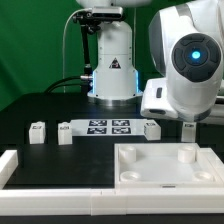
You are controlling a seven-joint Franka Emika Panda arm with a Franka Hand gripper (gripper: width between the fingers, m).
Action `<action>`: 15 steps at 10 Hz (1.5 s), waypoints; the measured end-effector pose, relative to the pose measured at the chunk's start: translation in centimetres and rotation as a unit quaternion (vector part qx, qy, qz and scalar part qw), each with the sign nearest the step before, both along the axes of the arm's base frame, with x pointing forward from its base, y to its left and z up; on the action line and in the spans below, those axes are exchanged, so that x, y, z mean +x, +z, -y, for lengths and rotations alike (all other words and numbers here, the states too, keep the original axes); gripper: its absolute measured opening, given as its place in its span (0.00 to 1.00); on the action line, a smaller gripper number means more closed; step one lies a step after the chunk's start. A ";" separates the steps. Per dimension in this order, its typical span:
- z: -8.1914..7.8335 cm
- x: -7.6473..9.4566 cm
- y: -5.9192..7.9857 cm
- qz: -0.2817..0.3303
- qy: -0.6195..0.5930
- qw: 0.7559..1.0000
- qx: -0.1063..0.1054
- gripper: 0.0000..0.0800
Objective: Assemble one leg
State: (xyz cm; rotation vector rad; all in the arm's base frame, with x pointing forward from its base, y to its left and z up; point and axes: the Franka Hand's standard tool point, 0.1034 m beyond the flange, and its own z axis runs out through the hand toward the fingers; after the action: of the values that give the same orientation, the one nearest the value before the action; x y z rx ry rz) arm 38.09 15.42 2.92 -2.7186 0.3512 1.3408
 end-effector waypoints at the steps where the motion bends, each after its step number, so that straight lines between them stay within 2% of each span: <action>1: -0.4 -0.1 -0.3 0.007 0.005 1.000 0.006 0.81; 3: -0.7 0.0 -1.5 0.028 0.010 0.999 0.014 0.81; 6: -0.5 -0.5 -2.0 0.031 0.011 0.999 0.013 0.81; 8: -0.5 -0.4 -1.9 0.029 0.007 1.000 0.008 0.50; 9: -0.5 -0.4 -1.9 0.029 0.006 1.000 0.008 0.50; 10: -0.4 -0.3 -1.9 0.029 0.005 1.000 0.008 0.36; 13: 0.2 0.1 -1.9 0.031 -0.001 0.999 0.007 0.36; 14: 0.6 0.4 -1.5 0.029 -0.001 1.000 0.008 0.36; 15: 1.2 0.9 -0.3 0.020 -0.002 1.000 0.010 0.36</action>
Offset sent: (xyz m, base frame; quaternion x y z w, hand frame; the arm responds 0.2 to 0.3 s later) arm -0.0027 -0.0011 -0.0335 0.0025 0.0502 -0.0532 0.9973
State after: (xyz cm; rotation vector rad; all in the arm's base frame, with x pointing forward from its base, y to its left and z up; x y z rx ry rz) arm 38.96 14.18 2.64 -2.7214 0.3389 1.2810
